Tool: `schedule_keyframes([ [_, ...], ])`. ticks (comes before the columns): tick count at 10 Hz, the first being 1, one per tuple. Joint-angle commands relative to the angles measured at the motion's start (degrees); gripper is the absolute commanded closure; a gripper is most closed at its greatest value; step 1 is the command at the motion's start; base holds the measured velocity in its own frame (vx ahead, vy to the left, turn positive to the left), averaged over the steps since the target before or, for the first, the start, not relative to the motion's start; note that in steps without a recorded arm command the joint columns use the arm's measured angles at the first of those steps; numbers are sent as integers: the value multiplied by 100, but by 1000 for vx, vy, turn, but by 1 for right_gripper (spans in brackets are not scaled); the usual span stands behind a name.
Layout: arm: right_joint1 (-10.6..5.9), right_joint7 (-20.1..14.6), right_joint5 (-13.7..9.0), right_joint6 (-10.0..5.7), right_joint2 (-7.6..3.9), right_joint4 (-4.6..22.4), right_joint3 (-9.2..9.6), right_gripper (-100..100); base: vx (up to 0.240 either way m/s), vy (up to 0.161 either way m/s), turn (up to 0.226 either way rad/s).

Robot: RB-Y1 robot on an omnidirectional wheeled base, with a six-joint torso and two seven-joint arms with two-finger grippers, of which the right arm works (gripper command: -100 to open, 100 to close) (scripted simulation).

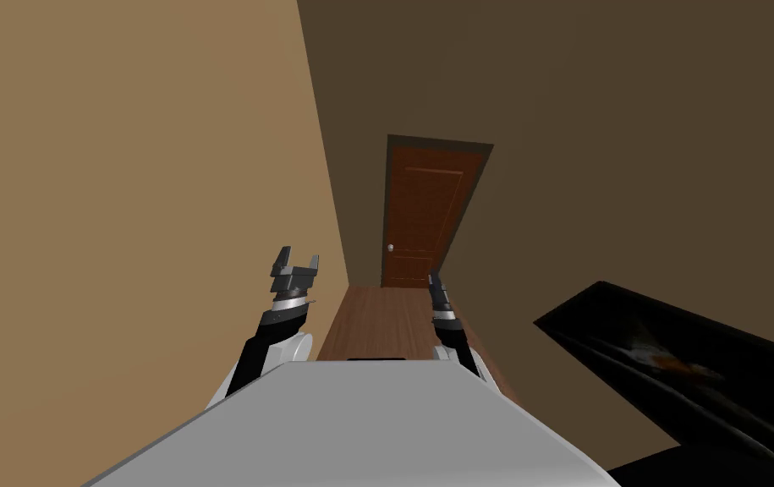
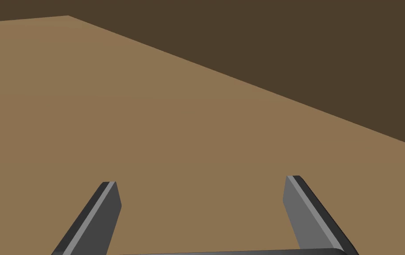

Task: Pull the door open

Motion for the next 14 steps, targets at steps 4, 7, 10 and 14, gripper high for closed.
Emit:
schedule_keyframes([
  [4, -120, 538, 315, -210, -123, 489, 27, -100, 166, 49, 44],
  [7, -184, 821, 489, -322, -182, 757, 36, -100, 159, 39, 32],
  [10, -267, 1183, 713, -465, -252, 1108, 43, -100, 162, 50, 33],
  [14, -371, 1631, 997, -645, -326, 1558, 43, -100, 149, 38, 23],
])
